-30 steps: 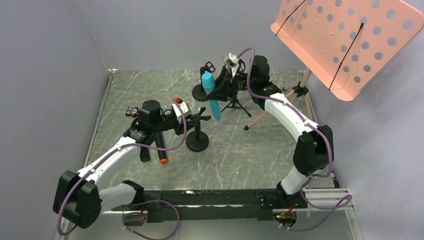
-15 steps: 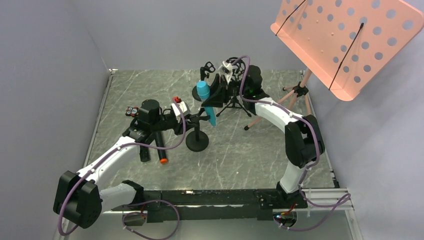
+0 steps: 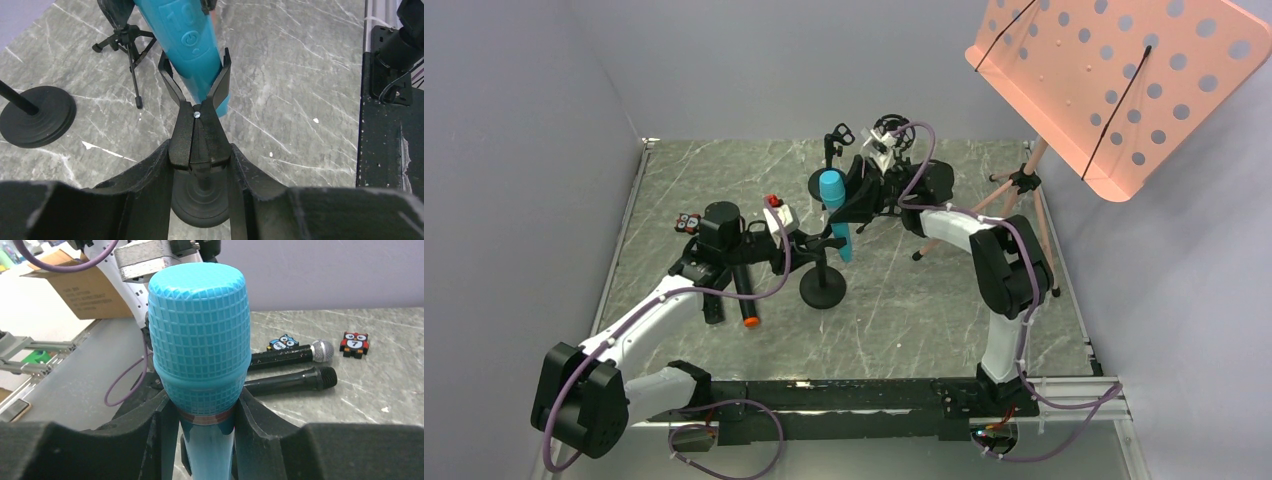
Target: Attach the microphones to the stand
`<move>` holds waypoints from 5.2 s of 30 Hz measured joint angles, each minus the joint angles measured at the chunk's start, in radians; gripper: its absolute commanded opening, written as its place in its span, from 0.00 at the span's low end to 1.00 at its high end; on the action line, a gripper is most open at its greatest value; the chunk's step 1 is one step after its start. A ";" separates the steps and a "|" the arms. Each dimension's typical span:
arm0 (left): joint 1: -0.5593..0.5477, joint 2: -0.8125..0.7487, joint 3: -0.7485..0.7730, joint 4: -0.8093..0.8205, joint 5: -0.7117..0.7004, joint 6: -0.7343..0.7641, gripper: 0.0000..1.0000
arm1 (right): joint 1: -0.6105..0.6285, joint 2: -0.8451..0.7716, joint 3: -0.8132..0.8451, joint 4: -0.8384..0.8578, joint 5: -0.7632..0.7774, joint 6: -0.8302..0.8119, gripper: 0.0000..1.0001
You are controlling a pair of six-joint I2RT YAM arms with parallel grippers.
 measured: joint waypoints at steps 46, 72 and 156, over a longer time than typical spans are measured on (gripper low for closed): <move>0.002 -0.026 -0.085 0.153 0.020 -0.189 0.72 | 0.060 -0.171 -0.296 -0.217 0.219 -0.375 0.26; 0.013 -0.339 -0.270 0.090 -0.124 -0.163 0.99 | 0.032 -0.383 -0.145 -1.229 0.228 -1.069 1.00; 0.517 0.855 0.523 0.529 -0.207 -0.172 0.00 | -0.264 -0.642 -0.196 -2.092 0.212 -1.675 1.00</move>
